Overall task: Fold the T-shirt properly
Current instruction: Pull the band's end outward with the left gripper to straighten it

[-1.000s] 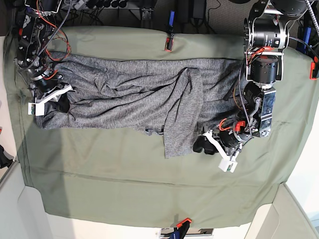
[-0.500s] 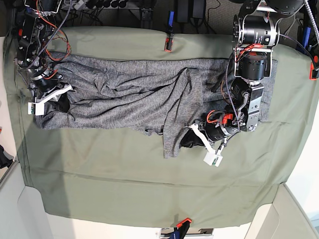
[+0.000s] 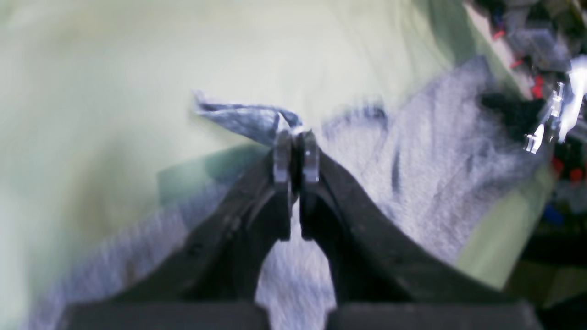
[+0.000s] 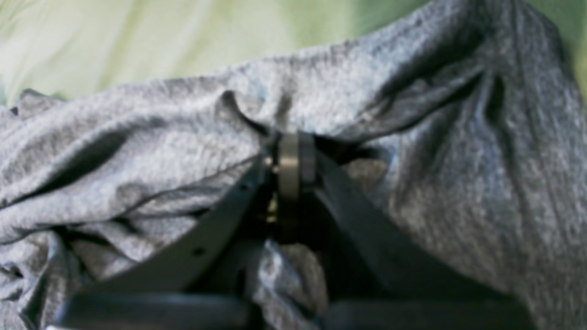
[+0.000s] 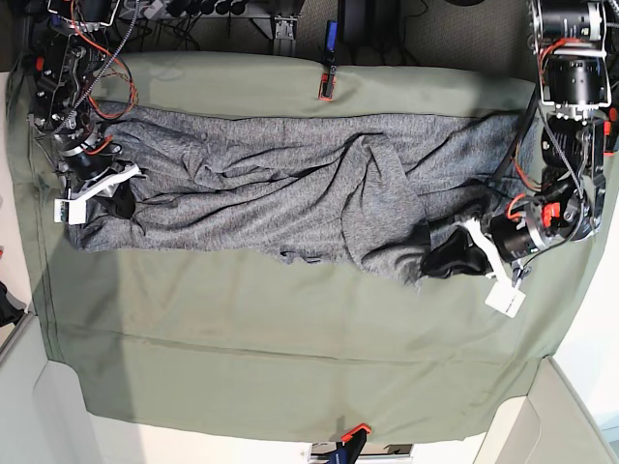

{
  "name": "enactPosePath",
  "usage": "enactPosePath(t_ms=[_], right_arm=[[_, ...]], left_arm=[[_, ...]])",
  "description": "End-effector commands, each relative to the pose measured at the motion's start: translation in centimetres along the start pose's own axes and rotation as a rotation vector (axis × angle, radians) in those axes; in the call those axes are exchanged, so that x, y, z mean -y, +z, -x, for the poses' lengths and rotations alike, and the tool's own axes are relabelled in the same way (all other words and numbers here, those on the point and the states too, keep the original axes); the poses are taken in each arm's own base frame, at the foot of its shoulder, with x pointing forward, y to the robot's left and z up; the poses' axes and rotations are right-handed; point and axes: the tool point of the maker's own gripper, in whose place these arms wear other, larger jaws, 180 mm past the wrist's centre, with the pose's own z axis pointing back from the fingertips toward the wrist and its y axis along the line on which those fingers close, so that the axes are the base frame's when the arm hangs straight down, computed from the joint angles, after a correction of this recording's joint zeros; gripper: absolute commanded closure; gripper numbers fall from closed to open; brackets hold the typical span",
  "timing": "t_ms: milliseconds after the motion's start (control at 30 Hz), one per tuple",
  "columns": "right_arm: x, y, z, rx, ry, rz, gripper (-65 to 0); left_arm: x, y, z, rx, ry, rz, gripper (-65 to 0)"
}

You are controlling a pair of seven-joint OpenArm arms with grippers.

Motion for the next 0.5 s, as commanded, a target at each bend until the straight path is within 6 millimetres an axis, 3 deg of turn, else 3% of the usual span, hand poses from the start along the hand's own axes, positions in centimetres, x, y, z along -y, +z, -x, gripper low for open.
enactPosePath(t_ms=[0, 200, 400, 467], right_arm=[[-0.1, 0.1, -1.9, 0.057, 0.009, -0.009, 0.0], [-0.1, 0.1, -1.9, 0.057, 0.009, -0.009, 0.0], [-0.2, 0.0, -2.2, 0.064, 0.007, -0.013, 0.0], [-0.2, 0.0, -2.2, 0.065, 0.007, -0.013, 0.0]], left_arm=[[-0.1, 1.9, -2.3, 0.080, -0.037, -0.014, 0.0], [-2.3, 7.6, 0.4, 0.137, 0.037, -0.159, 0.0], [-3.7, 9.2, 2.7, 0.155, 0.107, -0.223, 0.0], [-3.6, 9.0, 2.9, 0.155, 0.114, -0.221, -14.2]])
